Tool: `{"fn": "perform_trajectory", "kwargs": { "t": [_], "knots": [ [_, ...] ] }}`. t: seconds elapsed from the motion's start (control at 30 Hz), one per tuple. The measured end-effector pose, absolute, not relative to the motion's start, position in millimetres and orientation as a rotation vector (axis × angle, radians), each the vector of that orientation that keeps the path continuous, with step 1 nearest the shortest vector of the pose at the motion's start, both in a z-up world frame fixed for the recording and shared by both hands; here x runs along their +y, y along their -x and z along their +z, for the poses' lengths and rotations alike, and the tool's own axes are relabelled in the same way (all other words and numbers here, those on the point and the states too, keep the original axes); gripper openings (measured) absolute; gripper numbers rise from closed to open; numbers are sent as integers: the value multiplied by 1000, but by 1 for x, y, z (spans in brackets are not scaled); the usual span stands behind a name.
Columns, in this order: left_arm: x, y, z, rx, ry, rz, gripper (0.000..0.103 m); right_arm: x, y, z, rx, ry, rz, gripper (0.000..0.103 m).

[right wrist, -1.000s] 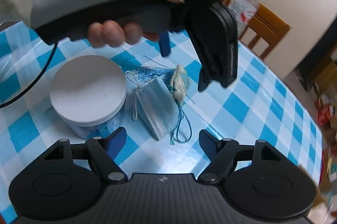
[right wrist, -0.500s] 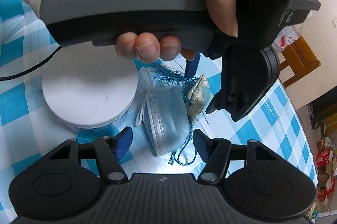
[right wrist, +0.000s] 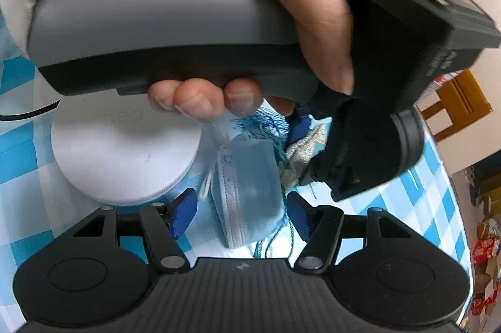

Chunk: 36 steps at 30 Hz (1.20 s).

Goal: Organize soft objects
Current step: 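Close the left tool on the tasselled embroidered pouch while the right tool approaches the blue mask, then grasp the blue face mask with the right tool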

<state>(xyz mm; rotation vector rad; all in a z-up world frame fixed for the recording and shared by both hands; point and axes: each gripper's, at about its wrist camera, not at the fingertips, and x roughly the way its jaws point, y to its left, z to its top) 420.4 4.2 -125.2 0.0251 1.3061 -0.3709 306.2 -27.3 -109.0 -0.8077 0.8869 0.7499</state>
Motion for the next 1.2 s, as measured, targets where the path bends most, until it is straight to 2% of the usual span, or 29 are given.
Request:
{"fn": "perform_trajectory", "kwargs": {
  "t": [0.23, 0.27, 0.3, 0.33, 0.47, 0.7, 1.2],
  "knots": [
    [7, -422, -127, 1304, -18, -392, 26, -24, -315, -125, 932, 845, 766, 68],
    [7, -422, -127, 1304, -18, -394, 26, -24, -316, -126, 938, 846, 767, 65],
    [8, -422, -127, 1303, -17, -396, 26, -24, -315, -127, 943, 848, 768, 57],
    [8, -422, -127, 1302, -17, -398, 26, -24, -317, -127, 950, 850, 767, 52],
    [8, -420, -126, 1295, -25, -402, 25, -31, -327, -128, 968, 817, 756, 42],
    [7, -415, -118, 1267, -39, -422, 14, -40, -321, -119, 968, 789, 745, 27],
    [10, -389, -73, 1186, -85, -446, 11, -52, -283, -86, 953, 733, 692, 22]
  ]
}}
